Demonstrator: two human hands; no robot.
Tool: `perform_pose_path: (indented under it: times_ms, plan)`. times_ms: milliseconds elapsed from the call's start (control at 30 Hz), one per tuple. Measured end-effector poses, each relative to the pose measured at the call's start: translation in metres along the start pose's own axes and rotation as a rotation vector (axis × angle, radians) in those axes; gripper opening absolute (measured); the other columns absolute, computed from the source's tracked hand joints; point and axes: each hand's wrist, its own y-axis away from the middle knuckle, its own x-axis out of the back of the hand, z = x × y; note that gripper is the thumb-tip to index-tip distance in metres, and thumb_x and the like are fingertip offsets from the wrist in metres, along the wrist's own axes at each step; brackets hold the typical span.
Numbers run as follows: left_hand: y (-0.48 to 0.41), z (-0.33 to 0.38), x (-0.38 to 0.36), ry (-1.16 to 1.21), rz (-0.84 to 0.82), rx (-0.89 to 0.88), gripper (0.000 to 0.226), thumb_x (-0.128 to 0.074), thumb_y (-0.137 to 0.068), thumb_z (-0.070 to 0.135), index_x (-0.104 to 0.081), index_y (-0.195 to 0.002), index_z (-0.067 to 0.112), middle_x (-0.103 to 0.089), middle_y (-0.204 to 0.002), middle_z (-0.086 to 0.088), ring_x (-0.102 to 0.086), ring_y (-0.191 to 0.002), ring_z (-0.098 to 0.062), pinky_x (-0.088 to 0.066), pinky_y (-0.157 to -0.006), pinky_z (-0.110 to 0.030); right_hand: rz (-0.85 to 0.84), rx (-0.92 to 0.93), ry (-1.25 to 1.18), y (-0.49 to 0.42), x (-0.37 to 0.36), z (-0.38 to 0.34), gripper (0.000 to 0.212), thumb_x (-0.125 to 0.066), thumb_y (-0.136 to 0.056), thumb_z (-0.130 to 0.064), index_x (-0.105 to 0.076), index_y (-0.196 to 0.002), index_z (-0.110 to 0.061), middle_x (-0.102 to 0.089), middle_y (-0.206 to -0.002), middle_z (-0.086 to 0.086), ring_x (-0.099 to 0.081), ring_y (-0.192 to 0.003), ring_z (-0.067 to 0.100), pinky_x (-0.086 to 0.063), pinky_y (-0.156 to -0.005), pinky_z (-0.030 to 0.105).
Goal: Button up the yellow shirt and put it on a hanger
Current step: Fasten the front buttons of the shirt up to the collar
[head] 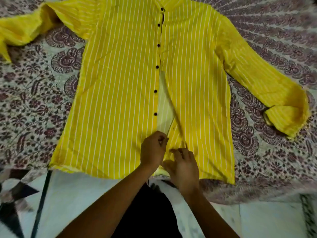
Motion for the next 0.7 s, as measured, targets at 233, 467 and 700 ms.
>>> perform_pose_path:
  times_ms: [233, 467, 700]
  plan:
    - [0.014, 0.001, 0.01, 0.062, 0.083, -0.177, 0.014, -0.062, -0.087, 0.023, -0.064, -0.088, 0.009, -0.068, -0.082, -0.004, -0.062, -0.076, -0.014, -0.044, -0.066, -0.025, 0.137, -0.052, -0.229, 0.006, -0.002, -0.018, 0.016, -0.048, -0.086, -0.023, -0.064, -0.085, -0.021, -0.063, -0.08, 0.003, -0.058, -0.076, 0.028, -0.04, -0.072, 0.038]
    - [0.058, -0.058, 0.014, 0.097, 0.269, -0.024, 0.009, -0.055, -0.091, 0.017, -0.057, -0.088, 0.009, -0.062, -0.071, -0.01, -0.055, -0.062, -0.02, -0.032, -0.057, -0.022, 0.167, 0.07, -0.409, 0.036, -0.006, -0.017, 0.019, -0.051, -0.09, -0.025, -0.065, -0.091, -0.012, -0.066, -0.089, 0.006, -0.06, -0.082, 0.026, -0.049, -0.07, 0.04]
    - [0.061, -0.049, 0.03, 0.15, 0.026, -0.071, 0.03, -0.074, -0.076, 0.013, -0.054, -0.097, 0.011, -0.059, -0.072, 0.008, -0.055, -0.06, -0.009, -0.045, -0.06, -0.022, 0.575, -0.784, -0.318, 0.033, 0.008, 0.048, 0.033, -0.055, -0.09, -0.02, -0.057, -0.119, -0.005, -0.054, -0.114, 0.027, -0.049, -0.108, 0.039, -0.036, -0.086, 0.041]
